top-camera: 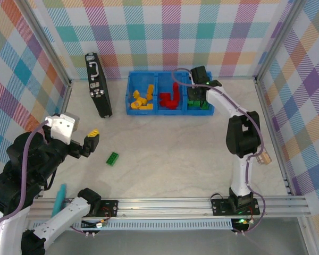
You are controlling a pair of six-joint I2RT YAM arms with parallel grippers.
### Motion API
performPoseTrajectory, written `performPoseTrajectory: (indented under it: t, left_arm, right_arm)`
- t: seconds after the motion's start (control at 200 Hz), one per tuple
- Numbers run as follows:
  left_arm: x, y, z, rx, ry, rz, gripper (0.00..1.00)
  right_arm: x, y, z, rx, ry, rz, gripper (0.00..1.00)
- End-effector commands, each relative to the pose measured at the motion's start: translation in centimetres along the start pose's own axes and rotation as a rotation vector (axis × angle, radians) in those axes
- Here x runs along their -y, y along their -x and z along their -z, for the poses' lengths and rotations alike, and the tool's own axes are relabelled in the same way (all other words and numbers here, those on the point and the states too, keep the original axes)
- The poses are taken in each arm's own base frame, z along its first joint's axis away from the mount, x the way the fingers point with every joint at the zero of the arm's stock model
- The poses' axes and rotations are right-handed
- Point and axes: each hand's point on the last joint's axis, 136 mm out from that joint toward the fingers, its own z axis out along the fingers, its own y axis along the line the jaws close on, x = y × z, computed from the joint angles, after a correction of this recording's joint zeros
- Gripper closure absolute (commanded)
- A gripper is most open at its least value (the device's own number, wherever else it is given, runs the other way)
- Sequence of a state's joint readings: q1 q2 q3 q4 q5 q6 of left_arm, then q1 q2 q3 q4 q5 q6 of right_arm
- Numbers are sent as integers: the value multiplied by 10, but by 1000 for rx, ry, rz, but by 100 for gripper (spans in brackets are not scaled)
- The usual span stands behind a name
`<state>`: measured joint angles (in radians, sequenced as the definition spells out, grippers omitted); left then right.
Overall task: Sort the legos into containers by color
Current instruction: Place the lego in the container, then pick up the lego from the bottom-left of the table.
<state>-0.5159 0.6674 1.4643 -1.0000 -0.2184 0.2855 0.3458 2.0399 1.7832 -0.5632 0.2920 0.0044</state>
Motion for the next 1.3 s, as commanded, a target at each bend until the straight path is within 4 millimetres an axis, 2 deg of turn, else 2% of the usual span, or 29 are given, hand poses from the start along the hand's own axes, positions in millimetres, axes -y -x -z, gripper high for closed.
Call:
performPoseTrajectory:
  t: [0.0, 0.09, 0.165, 0.23, 0.295, 0.35, 0.415, 0.505, 0.61, 0.765, 0.925, 1.085, 1.21, 1.295]
  left_arm:
    - [-1, 4, 8, 16, -3, -23, 0]
    - [-1, 4, 7, 16, -6, -25, 0]
    - [0, 3, 8, 16, -12, -31, 0]
    - [-2, 3, 10, 15, -1, -33, 0]
    - [-6, 4, 12, 12, 15, -33, 0]
    - [-8, 5, 15, 10, 22, -32, 0]
    - [-10, 6, 20, 24, 27, -32, 0]
    - [-11, 8, 28, 56, 26, -34, 0]
    - [-9, 9, 38, 91, 6, -32, 0]
    - [-11, 7, 51, 141, 0, -22, 0]
    - [-14, 4, 63, 182, -1, -15, 0]
    - [-22, 5, 79, 247, 4, -5, 0]
    - [-29, 5, 85, 279, 16, 0, 0]
    - [-33, 5, 87, 297, 19, 5, 0]
  right_arm:
    - [-30, 16, 67, 91, 85, -23, 53]
    - [-80, -1, 102, 85, 143, 19, 50]
    - [-139, -19, 129, 87, 232, 79, 43]
    - [-179, -34, 144, 30, 317, -24, 33]
    - [-210, -54, 148, -87, 384, -231, 29]
    - [-242, -72, 151, -169, 427, -333, 26]
    - [-279, -87, 155, -221, 454, -385, 23]
    - [-328, -97, 159, -272, 537, -438, 21]
    - [-373, -111, 153, -353, 603, -494, 16]
    - [-412, -141, 133, -463, 567, -489, 11]
    - [-440, -165, 113, -523, 515, -442, 8]
    - [-449, -192, 101, -573, 432, -376, 11]
    - [-446, -217, 90, -615, 354, -346, 11]
    - [-445, -229, 80, -620, 322, -328, 15]
